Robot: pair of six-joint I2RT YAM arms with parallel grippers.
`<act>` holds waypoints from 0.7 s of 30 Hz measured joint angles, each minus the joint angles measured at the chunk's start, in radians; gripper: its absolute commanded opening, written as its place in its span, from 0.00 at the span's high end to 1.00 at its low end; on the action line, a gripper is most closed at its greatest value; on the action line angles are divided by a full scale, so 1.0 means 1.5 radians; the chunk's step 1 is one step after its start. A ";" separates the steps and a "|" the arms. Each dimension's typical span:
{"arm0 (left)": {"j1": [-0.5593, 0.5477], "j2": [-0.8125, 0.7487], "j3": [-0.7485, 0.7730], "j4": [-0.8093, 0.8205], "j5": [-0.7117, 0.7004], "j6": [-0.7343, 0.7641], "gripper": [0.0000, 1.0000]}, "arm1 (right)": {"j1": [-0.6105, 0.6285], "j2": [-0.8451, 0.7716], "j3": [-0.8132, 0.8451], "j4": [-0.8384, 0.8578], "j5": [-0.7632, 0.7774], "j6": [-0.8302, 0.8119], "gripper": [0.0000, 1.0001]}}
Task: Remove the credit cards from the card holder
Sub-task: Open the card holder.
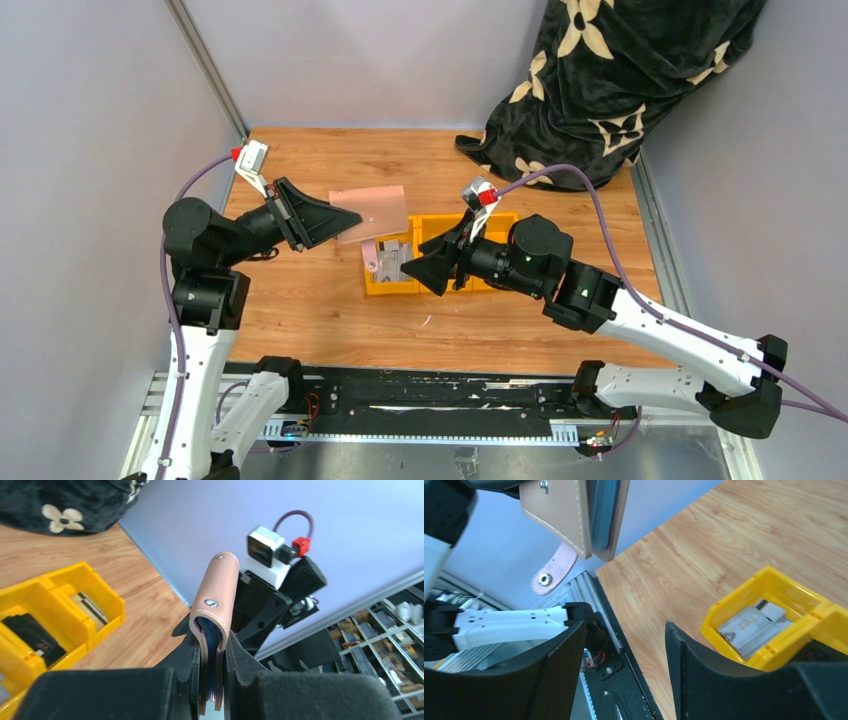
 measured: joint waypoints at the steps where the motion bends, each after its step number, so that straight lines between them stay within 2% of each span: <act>1: 0.000 -0.004 0.000 0.015 0.007 -0.018 1.00 | -0.004 0.002 0.000 0.007 -0.014 0.005 0.38; 9: 0.000 -0.022 0.000 0.056 0.035 -0.071 1.00 | -0.039 0.038 0.000 0.110 -0.151 0.076 0.42; 13: 0.000 -0.027 -0.001 0.061 0.045 -0.079 1.00 | -0.047 0.057 0.012 0.127 -0.185 0.102 0.47; 21: 0.000 -0.036 -0.013 0.070 0.052 -0.086 1.00 | -0.064 0.074 0.025 0.167 -0.237 0.148 0.48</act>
